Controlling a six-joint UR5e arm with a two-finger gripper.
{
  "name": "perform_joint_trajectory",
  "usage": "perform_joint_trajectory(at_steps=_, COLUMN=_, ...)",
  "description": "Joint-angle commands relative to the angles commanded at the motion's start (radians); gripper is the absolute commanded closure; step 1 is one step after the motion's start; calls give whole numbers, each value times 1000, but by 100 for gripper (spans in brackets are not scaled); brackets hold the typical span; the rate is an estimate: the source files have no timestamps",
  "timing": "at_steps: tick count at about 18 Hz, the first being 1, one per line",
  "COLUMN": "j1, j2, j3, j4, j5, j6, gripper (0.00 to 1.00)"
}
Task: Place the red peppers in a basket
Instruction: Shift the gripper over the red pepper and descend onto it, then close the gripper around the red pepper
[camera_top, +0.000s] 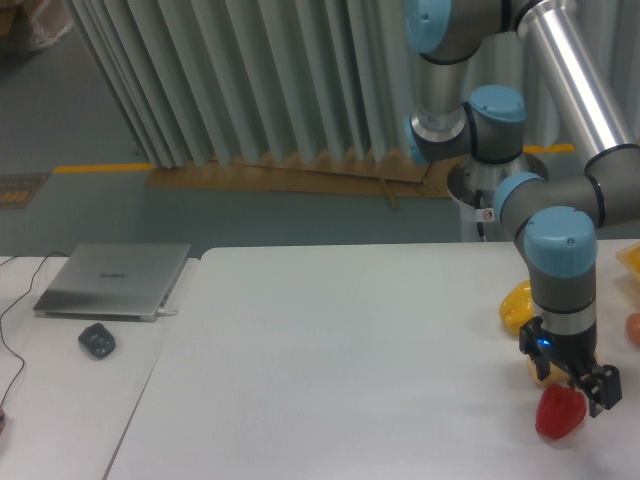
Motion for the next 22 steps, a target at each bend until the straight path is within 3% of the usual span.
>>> perform_joint_trajectory(at_steps=22, j1=-2, j2=-26, j3=5, j4=0, j5=2, j6=9, gripper=0)
